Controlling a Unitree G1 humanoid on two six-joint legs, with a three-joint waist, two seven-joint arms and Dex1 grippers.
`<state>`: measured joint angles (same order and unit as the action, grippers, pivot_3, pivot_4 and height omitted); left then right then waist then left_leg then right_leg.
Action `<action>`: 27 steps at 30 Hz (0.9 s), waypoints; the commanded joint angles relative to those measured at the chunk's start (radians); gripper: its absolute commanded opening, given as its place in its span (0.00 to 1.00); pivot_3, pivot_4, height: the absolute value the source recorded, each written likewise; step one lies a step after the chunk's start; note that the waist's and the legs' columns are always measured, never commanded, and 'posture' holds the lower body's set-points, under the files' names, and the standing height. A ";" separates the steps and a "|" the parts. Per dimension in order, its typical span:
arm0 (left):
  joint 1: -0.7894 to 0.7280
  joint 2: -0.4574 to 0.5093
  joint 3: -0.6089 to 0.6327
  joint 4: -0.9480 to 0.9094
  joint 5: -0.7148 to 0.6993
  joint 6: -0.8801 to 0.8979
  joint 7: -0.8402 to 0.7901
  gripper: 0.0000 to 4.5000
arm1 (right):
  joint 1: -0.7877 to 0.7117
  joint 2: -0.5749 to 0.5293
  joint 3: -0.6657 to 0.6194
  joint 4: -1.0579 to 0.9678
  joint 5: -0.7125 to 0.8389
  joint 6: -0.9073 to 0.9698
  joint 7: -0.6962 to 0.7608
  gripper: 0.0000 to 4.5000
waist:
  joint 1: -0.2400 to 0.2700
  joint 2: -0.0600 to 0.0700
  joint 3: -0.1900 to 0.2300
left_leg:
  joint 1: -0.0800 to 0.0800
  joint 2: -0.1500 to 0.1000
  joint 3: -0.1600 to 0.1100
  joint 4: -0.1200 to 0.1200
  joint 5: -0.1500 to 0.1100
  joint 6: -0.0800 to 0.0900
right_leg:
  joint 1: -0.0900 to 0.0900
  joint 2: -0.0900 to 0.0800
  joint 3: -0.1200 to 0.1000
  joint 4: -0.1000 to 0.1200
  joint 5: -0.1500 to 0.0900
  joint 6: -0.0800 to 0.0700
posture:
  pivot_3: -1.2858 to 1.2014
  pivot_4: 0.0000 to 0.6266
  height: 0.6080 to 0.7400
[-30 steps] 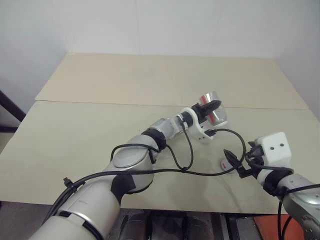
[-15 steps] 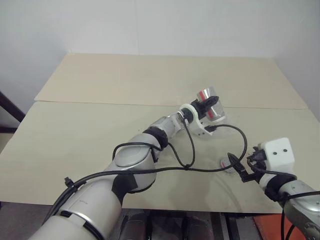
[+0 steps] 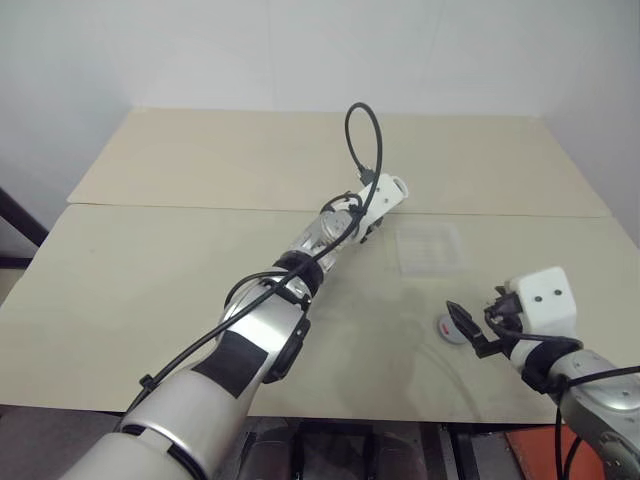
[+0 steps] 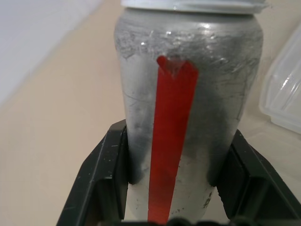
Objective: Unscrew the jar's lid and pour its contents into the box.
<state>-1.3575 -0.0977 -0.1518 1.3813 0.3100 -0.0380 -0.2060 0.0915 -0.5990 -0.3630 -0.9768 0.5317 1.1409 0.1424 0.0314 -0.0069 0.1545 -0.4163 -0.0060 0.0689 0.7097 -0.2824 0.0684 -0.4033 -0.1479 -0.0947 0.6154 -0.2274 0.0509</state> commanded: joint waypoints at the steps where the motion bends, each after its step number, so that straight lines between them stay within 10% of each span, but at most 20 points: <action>1: -0.019 0.007 0.011 -0.045 -0.012 0.002 0.007 0.47 | -0.011 -0.010 -0.008 -0.011 -0.014 -0.036 0.020 0.99 | -0.001 0.000 0.000 | 0.000 0.000 0.000 0.000 0.000 0.000 | 0.000 0.000 0.000 0.000 0.000 0.000 | 0.52 0.24 1.00; 6: -0.048 0.015 -0.113 -0.051 0.122 -0.085 0.136 0.47 | -0.014 0.012 -0.035 -0.028 -0.016 -0.070 0.032 0.99 | -0.001 0.000 0.000 | 0.000 0.000 0.000 0.000 0.000 0.000 | 0.000 0.000 0.000 0.000 0.000 0.000 | 0.52 0.24 1.00; 16: -0.154 0.008 -0.793 0.011 0.793 -0.086 0.680 0.47 | 0.023 0.001 -0.085 -0.070 0.036 -0.108 0.000 0.99 | 0.014 0.000 -0.001 | 0.000 -0.001 0.000 0.000 -0.001 0.001 | 0.001 0.000 0.000 -0.001 0.000 0.000 | 0.52 0.24 1.00; 27: -0.153 -0.041 -0.869 0.033 0.869 -0.048 0.666 0.47 | 0.171 -0.099 -0.141 -0.070 0.265 -0.248 -0.189 0.99 | 0.005 0.000 0.000 | -0.002 0.003 0.002 0.000 -0.001 0.001 | -0.003 0.000 0.002 0.000 0.000 0.000 | 0.52 0.24 1.00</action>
<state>-1.4748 -0.1234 -1.0224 1.4170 1.1780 -0.1051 0.4512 0.2539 -0.6820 -0.4678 -1.0141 0.7590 0.9422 -0.0096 0.0368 -0.0073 0.1540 -0.4178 -0.0030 0.0705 0.7101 -0.2832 0.0698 -0.4058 -0.1480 -0.0925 0.6159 -0.2274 0.0510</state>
